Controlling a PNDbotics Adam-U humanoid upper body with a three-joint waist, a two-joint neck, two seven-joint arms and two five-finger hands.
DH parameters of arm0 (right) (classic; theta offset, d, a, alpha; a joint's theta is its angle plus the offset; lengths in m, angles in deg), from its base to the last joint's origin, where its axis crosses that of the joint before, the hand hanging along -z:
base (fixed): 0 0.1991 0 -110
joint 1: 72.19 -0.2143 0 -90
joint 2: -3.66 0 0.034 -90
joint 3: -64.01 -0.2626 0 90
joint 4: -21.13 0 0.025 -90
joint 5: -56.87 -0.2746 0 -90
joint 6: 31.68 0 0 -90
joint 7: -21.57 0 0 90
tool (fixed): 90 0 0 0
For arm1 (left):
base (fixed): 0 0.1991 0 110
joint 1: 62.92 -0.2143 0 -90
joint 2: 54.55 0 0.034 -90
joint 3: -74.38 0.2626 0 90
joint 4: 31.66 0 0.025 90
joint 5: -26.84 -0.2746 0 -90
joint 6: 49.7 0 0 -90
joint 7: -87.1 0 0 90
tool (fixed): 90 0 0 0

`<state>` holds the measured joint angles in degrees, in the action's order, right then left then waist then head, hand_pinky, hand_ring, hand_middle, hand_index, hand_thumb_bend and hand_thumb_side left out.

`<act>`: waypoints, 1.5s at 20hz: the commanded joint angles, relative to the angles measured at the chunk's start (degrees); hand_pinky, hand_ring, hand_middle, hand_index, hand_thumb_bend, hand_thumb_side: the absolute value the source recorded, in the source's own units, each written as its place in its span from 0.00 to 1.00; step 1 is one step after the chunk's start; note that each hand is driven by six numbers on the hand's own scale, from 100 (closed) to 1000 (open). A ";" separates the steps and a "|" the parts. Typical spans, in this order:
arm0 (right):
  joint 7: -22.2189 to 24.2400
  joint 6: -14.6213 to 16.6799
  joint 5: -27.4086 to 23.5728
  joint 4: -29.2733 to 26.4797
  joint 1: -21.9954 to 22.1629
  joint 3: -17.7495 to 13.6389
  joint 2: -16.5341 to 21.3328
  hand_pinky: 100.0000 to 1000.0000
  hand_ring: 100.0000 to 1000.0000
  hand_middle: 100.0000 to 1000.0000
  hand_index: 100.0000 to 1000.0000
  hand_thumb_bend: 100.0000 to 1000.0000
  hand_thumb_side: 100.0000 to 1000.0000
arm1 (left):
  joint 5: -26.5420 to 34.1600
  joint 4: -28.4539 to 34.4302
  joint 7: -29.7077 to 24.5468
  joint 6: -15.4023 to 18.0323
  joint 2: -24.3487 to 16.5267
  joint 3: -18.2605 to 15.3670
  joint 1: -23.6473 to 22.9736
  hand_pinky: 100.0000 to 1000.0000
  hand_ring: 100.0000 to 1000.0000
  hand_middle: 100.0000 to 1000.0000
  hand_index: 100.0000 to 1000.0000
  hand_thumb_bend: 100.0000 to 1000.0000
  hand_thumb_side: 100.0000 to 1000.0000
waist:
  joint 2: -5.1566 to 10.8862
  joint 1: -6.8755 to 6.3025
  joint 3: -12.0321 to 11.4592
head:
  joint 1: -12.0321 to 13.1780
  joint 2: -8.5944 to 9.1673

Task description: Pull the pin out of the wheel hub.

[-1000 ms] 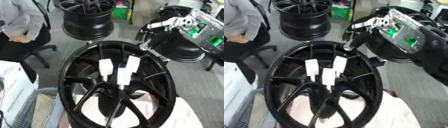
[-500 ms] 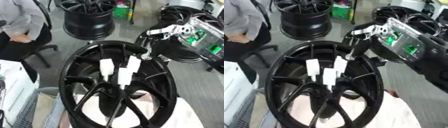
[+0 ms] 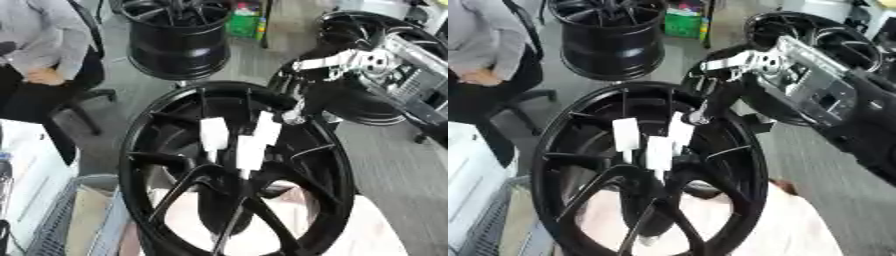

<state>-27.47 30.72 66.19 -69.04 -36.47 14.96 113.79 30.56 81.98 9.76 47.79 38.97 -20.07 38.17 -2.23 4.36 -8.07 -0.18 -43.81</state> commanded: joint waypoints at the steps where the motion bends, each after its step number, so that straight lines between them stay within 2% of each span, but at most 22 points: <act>1: 0.43 -1.59 -0.77 -1.44 -0.48 -0.90 1.94 0.82 0.83 0.81 0.87 0.29 0.26 | -0.20 0.95 -0.14 -0.06 -0.27 0.00 0.46 0.73 0.81 0.61 0.83 0.00 0.68 | 0.36 -0.38 0.03 | 0.03 -0.31; 30: 0.01 -1.11 1.12 5.07 2.64 -0.68 -2.79 0.82 0.83 0.81 0.86 0.31 0.25 | 0.30 0.95 -0.40 -0.25 0.32 0.19 0.84 0.73 0.81 0.61 0.83 0.00 0.68 | -0.51 -0.14 -1.28 | -1.06 0.41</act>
<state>-27.95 30.35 66.79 -64.10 -32.98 14.99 110.30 30.68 81.98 9.49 47.55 39.82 -19.81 38.22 -3.23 4.53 -9.34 -1.18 -43.78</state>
